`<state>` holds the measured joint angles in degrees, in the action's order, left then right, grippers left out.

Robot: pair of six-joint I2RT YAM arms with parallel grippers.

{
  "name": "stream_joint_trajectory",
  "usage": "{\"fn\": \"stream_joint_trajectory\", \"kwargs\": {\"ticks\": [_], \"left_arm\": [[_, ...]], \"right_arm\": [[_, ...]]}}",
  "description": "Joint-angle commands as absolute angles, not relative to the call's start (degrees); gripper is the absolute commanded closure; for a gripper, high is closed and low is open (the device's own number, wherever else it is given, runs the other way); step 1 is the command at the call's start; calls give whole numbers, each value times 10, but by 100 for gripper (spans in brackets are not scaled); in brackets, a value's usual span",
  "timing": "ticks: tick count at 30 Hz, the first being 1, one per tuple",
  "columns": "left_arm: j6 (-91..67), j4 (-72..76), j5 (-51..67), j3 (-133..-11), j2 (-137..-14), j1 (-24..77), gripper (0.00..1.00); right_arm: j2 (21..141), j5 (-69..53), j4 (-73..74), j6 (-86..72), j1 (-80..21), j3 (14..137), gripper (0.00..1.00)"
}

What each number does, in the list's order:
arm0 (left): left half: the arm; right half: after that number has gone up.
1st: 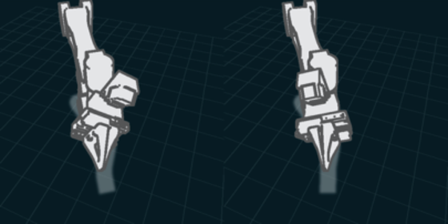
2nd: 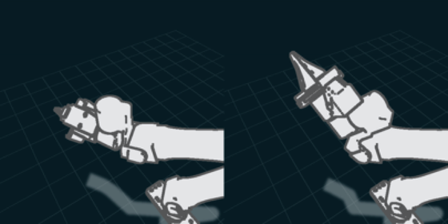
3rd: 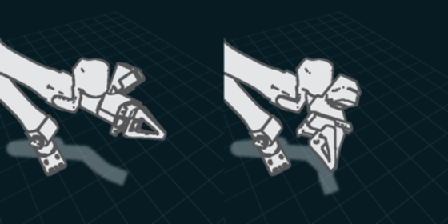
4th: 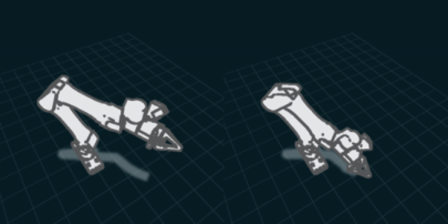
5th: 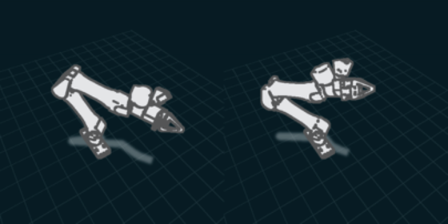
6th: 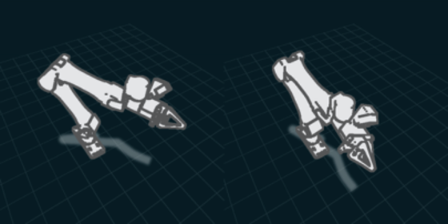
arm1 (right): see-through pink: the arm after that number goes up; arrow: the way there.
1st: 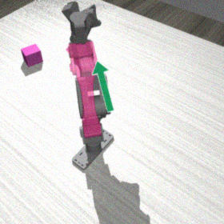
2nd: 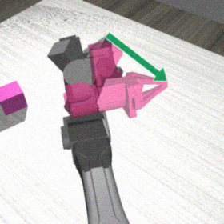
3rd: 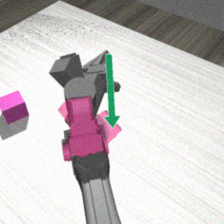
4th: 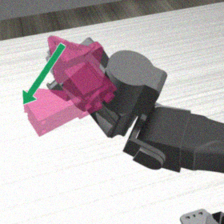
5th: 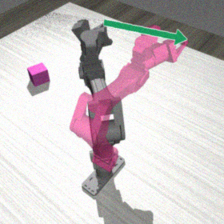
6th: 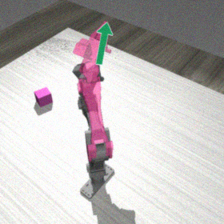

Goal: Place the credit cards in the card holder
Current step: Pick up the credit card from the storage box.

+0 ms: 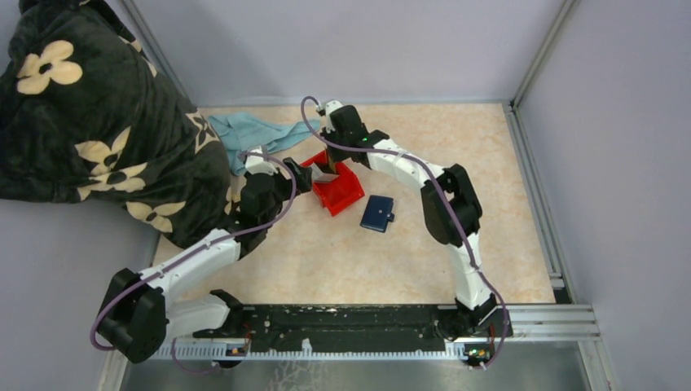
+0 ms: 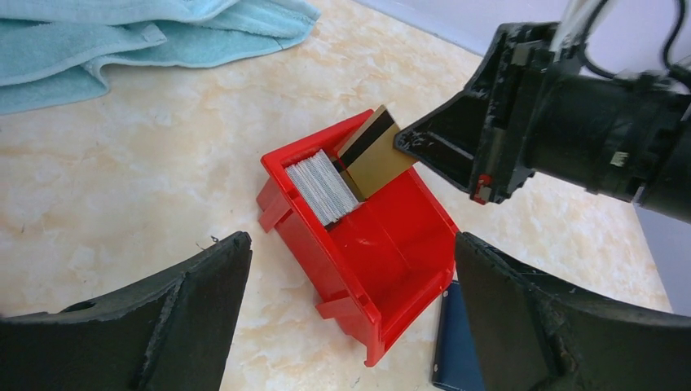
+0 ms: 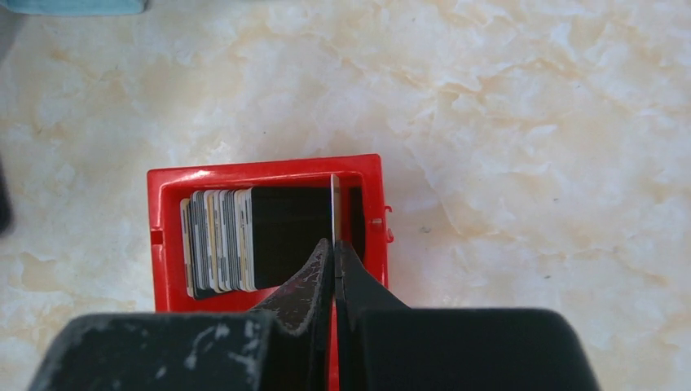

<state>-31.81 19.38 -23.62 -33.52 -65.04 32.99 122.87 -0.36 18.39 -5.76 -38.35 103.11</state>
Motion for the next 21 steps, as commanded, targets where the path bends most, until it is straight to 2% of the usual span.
{"fn": "stream_joint_trajectory", "kwargs": {"ticks": [1, 7, 12, 15, 17, 21], "left_arm": [[-306, 155, -239, -377, -663, 326, 0], [-300, 123, -231, -412, -673, 322, 0], [-293, 133, -166, -411, -655, 308, 0], [-285, 151, -89, -400, -643, 291, 0], [-263, 182, 25, -385, -635, 275, 0], [-250, 221, 114, -362, -622, 270, 3]], "right_arm": [[1155, 14, 143, -28, -388, 1026, 100], [1105, 24, 136, -17, -388, 996, 100], [1018, 23, 138, -21, -388, 937, 100], [965, -2, 168, -34, -388, 905, 100], [893, -47, 196, -54, -388, 852, 100], [818, -74, 215, -74, -388, 785, 100]]}}
